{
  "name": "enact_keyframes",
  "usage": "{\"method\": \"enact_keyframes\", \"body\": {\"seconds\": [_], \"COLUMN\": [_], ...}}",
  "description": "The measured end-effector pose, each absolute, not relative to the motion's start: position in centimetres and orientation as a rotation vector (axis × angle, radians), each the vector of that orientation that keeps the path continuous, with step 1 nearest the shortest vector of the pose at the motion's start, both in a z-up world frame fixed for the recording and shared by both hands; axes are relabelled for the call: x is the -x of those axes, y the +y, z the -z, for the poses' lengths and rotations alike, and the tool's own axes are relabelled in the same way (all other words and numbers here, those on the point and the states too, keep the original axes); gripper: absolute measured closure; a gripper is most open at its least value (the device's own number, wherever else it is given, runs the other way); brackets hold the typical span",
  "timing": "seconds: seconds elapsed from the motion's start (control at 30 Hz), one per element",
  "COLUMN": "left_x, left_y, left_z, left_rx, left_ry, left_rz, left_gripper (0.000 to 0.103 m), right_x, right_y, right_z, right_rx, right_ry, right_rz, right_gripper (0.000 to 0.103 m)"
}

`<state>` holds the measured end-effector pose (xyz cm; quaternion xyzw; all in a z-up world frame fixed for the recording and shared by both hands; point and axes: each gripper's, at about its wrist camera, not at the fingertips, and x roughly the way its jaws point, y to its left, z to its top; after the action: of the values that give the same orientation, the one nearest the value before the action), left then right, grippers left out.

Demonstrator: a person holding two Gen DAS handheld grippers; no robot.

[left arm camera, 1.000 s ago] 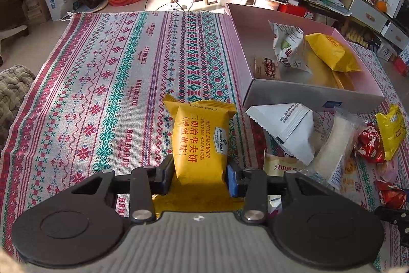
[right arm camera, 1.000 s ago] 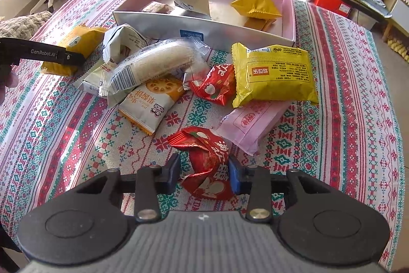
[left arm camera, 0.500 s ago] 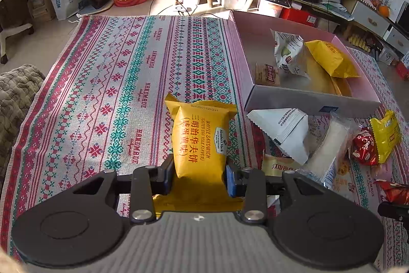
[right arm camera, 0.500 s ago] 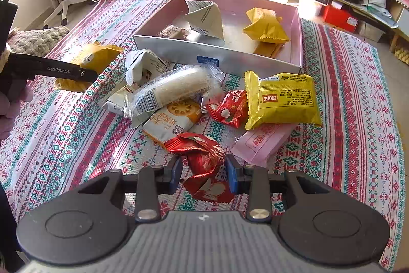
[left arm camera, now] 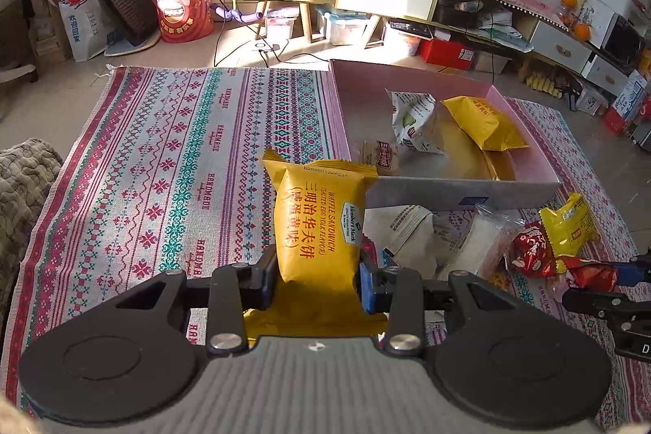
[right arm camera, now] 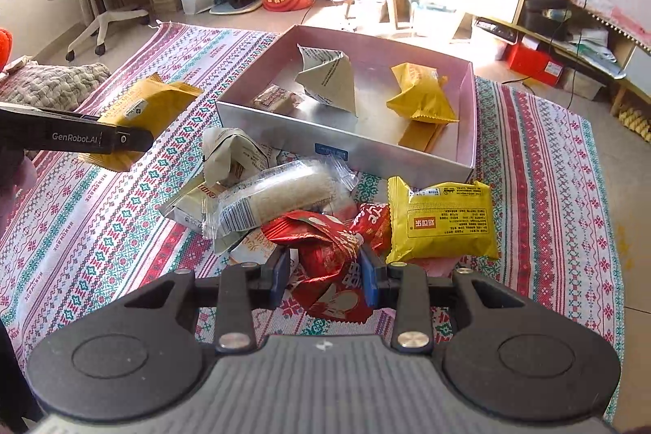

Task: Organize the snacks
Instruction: 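Lift both held packets and carry them over the pink box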

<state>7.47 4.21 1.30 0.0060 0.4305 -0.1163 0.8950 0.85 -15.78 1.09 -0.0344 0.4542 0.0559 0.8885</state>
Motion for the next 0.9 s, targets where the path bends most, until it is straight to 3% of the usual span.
{"method": "enact_keyframes", "body": {"seconds": [0.9], "left_x": [-13.8], "left_y": [-3.5], "left_z": [-1.5], "left_rx": [-0.074], "left_ry": [0.863], "left_rz": [0.422], "left_gripper": [0.059], "right_x": [-9.1], "right_y": [-18.4], "right_z": [-1.7], "right_rx": [0.011], "right_ry": [0.819], "right_rz": [-0.054], "right_gripper": [0.070]}}
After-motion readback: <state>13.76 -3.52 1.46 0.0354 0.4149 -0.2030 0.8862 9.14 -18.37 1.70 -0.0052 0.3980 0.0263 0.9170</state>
